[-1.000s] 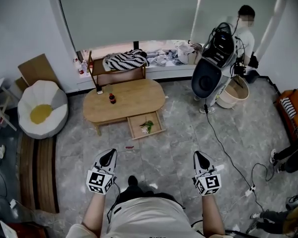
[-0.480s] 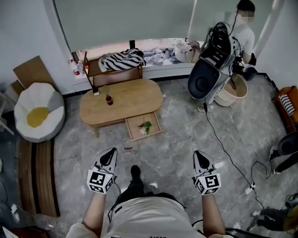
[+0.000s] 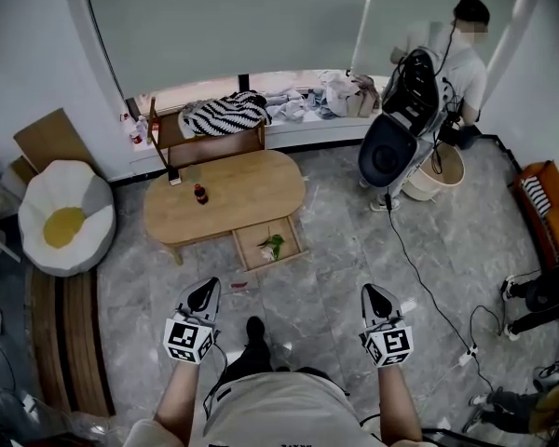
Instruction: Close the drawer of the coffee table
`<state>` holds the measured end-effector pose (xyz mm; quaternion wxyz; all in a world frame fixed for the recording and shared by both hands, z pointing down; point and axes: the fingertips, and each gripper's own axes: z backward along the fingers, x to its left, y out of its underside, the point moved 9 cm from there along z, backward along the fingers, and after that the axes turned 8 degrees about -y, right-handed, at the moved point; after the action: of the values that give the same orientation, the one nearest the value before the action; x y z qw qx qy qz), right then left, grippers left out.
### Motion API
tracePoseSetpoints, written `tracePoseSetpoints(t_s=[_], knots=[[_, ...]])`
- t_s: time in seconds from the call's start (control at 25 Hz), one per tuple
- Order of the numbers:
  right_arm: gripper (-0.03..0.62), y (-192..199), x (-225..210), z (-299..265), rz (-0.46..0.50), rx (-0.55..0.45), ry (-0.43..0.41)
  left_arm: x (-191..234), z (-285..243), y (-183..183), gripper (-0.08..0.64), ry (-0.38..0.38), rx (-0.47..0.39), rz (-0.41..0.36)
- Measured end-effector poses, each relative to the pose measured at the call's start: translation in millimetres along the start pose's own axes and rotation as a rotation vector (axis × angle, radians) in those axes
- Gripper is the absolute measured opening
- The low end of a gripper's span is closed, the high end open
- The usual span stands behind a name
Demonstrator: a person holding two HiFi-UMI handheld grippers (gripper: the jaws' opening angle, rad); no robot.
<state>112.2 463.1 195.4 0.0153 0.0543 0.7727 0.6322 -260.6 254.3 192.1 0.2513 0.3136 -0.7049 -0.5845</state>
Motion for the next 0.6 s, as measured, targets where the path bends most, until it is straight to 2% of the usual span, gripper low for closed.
tracePoseSetpoints(t_s=[0.6], knots=[[0.02,-28.6,-12.2,-115.5,0.009,0.034,0.034,86.7,-101.0,-16.9,0.021,0.058,0.014,-0.034]])
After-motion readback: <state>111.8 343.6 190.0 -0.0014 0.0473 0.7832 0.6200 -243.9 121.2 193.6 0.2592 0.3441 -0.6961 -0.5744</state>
